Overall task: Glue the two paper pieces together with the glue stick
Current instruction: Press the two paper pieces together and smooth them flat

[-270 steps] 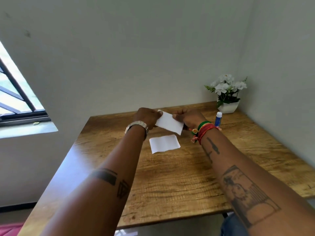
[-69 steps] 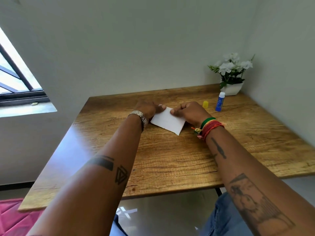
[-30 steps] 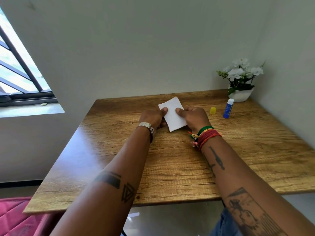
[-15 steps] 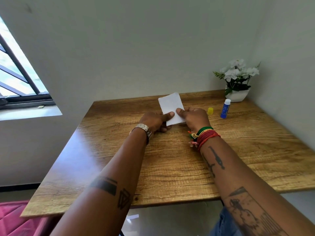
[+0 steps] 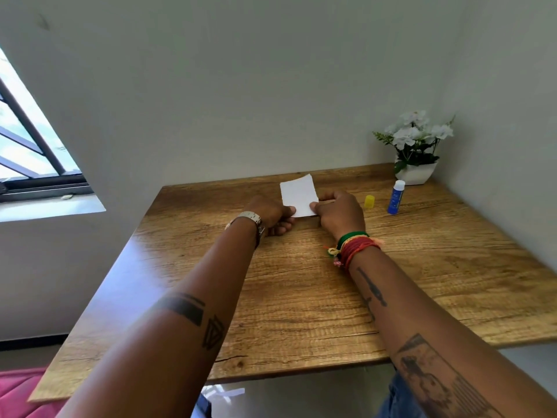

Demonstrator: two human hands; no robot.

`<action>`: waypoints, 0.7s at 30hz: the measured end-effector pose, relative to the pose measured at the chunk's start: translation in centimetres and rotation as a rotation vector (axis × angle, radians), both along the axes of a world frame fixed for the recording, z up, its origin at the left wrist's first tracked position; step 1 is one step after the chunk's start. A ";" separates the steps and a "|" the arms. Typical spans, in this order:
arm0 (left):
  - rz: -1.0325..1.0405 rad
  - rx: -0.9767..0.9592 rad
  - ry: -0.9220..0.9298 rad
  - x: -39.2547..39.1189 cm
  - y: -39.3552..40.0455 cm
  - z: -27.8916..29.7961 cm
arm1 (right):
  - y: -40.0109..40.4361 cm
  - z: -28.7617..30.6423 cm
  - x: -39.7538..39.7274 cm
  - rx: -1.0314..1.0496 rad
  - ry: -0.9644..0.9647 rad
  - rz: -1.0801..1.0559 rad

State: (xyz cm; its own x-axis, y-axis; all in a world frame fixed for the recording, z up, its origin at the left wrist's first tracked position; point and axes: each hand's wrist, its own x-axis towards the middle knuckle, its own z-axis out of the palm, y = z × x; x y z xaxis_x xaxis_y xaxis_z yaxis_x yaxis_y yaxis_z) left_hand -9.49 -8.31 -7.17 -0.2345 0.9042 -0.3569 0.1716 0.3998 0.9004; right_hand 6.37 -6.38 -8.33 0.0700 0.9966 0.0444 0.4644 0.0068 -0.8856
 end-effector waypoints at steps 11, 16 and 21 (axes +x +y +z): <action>-0.084 0.255 0.801 -0.2 0.8 -1.1 | 1.2 -1.7 -1.5 0.146 -0.546 0.033; -0.182 0.299 1.102 -0.8 1.2 -1.3 | 2.0 -1.6 -1.5 0.168 -0.737 0.093; -0.249 0.282 1.015 -1.1 2.1 -1.8 | 4.0 -1.7 -0.9 0.361 -0.906 0.368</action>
State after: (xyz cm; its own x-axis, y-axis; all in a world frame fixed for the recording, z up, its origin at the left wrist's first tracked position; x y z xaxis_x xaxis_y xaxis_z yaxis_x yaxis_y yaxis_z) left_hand -10.60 -6.23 -8.97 -0.1016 0.9865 0.1285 0.9368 0.0514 0.3461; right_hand 5.47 -2.41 -10.00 -0.4438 0.8665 0.2285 0.8695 0.4781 -0.1239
